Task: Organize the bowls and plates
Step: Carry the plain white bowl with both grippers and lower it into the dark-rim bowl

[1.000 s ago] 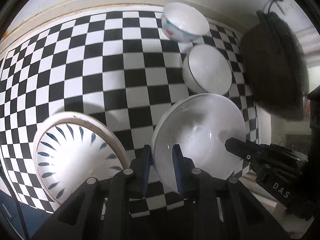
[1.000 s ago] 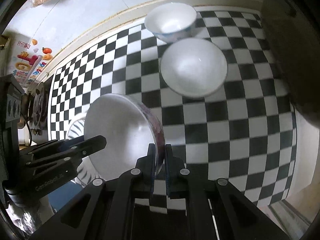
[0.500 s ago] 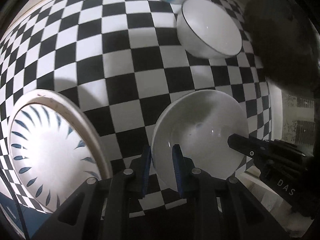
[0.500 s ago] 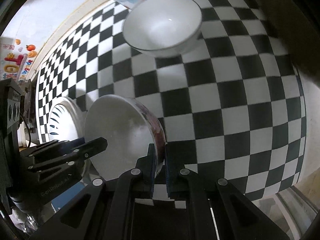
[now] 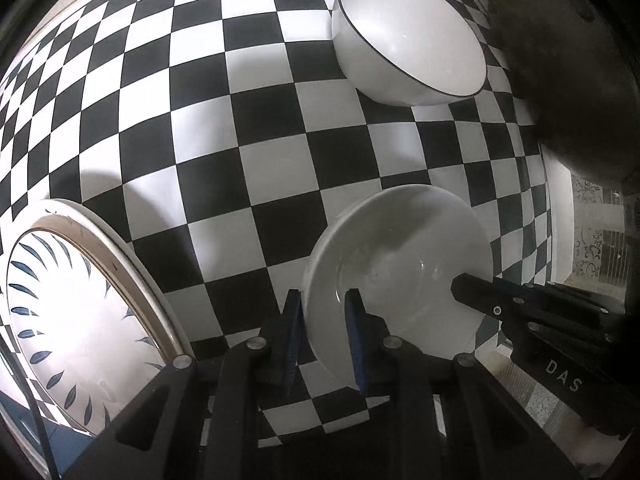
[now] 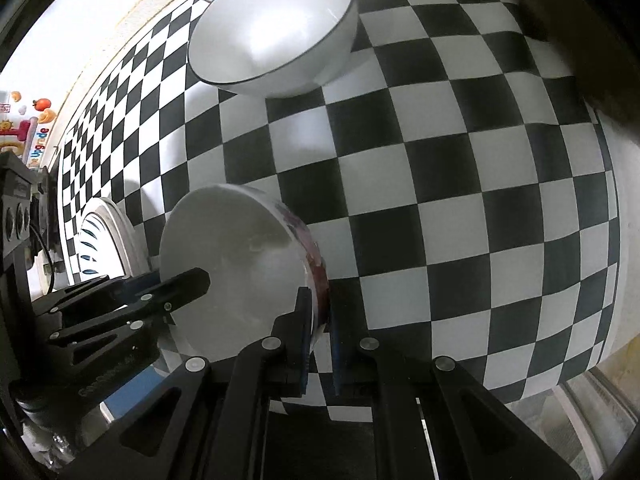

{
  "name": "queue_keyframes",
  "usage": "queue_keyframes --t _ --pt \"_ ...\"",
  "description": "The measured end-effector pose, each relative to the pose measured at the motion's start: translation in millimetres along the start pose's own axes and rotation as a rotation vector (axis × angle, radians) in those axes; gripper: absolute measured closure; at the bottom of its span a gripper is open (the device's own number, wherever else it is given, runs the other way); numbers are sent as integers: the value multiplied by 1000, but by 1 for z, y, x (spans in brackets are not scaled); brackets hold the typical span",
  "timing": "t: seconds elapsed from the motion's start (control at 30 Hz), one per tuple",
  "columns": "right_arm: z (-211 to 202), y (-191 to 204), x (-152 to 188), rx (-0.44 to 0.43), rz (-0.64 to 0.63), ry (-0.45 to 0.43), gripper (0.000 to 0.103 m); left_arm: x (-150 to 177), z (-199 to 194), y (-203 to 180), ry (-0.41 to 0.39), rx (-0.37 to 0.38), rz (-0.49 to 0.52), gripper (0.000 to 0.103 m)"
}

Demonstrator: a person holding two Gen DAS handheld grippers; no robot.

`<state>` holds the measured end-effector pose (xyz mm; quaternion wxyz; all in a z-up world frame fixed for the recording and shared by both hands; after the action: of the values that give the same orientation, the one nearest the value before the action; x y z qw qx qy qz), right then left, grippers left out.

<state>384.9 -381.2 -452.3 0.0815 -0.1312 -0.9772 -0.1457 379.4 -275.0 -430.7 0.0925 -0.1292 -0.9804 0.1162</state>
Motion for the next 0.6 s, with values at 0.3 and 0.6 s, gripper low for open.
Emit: queue_keyframes --t 0.3,0.6 --pt "2 -3 -1 -12 21 4 94 0 0 -1 5 12 -22 84" --pt "-7 -4 1 -20 31 0 94 6 -19 9 -23 -5 -46 83"
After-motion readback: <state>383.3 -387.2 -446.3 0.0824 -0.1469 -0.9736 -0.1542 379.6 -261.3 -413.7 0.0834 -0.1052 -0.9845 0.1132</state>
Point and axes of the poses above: each gripper's, at about its wrist camera, not at the fingertips, and z roughly the way its jaws point, y to its left, x to its underside, the point moved 7 cm from there along z, roughly the way its jaws point, and after that the axes turned 4 degrees about -x, right-handed, at the moved point
